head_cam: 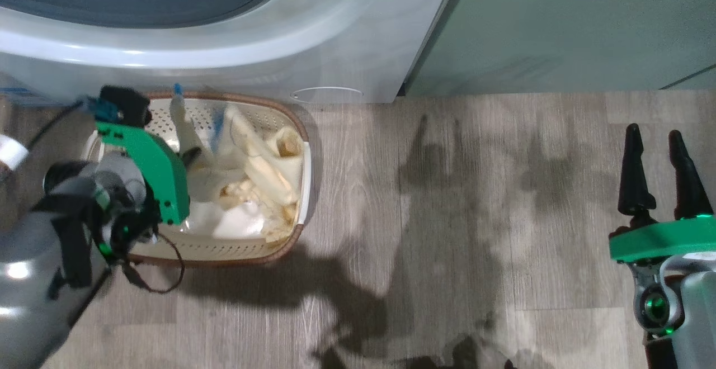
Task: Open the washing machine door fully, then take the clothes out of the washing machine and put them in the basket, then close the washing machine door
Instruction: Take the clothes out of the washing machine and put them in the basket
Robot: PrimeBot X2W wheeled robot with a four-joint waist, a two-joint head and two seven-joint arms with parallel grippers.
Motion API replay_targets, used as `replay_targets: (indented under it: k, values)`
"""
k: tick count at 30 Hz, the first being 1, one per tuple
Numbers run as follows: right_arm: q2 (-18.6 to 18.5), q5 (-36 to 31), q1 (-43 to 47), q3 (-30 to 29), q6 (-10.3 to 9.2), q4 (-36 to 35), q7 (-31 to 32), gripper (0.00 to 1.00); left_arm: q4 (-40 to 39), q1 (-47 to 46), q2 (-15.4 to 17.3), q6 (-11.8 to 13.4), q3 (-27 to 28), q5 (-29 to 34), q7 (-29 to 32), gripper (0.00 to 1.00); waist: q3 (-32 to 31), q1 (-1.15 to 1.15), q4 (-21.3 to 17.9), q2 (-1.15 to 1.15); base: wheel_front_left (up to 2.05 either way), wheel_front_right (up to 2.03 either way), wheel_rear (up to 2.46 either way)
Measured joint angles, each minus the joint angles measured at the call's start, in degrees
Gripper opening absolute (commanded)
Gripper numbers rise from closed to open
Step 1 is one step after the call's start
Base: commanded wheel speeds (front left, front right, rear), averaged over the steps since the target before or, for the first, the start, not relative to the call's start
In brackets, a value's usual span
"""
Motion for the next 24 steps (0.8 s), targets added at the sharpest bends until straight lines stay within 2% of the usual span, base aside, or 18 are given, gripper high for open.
replay_targets:
  k: [3,9,10,16,24]
  values:
    - [0.0,-0.32,0.0,0.01,0.0,-0.03,0.0,1.0,1.68,1.42,-0.71,1.83,-0.68,1.85,-1.98,0.0,0.15,0.0,0.04,0.0,0.0,0.0,0.0]
    - [-0.07,-0.37,-0.01,0.18,0.0,-0.27,0.0,1.0,11.18,1.58,-4.63,2.74,-1.6,3.71,-6.72,0.0,1.58,0.01,-0.04,0.0,0.0,0.0,0.0]
    - [-0.13,-0.37,-0.08,0.24,0.0,-0.42,0.0,1.0,15.37,0.79,-6.09,2.12,-1.82,4.52,-8.46,0.0,2.31,0.01,-0.13,0.0,0.0,0.0,0.0]
    - [-0.51,-0.38,-0.48,0.3,0.0,-1.24,0.0,1.0,27.47,-5.84,-10.69,-1.74,-1.78,5.11,-13.86,0.0,5.55,0.01,-0.55,0.0,0.0,0.0,0.0]
    - [-0.51,-0.4,-3.04,0.51,0.0,-1.92,-0.01,1.0,40.51,-12.82,-13.48,-4.88,-1.82,6.5,-18.78,0.0,10.4,0.02,-1.56,0.0,0.0,0.0,0.0]
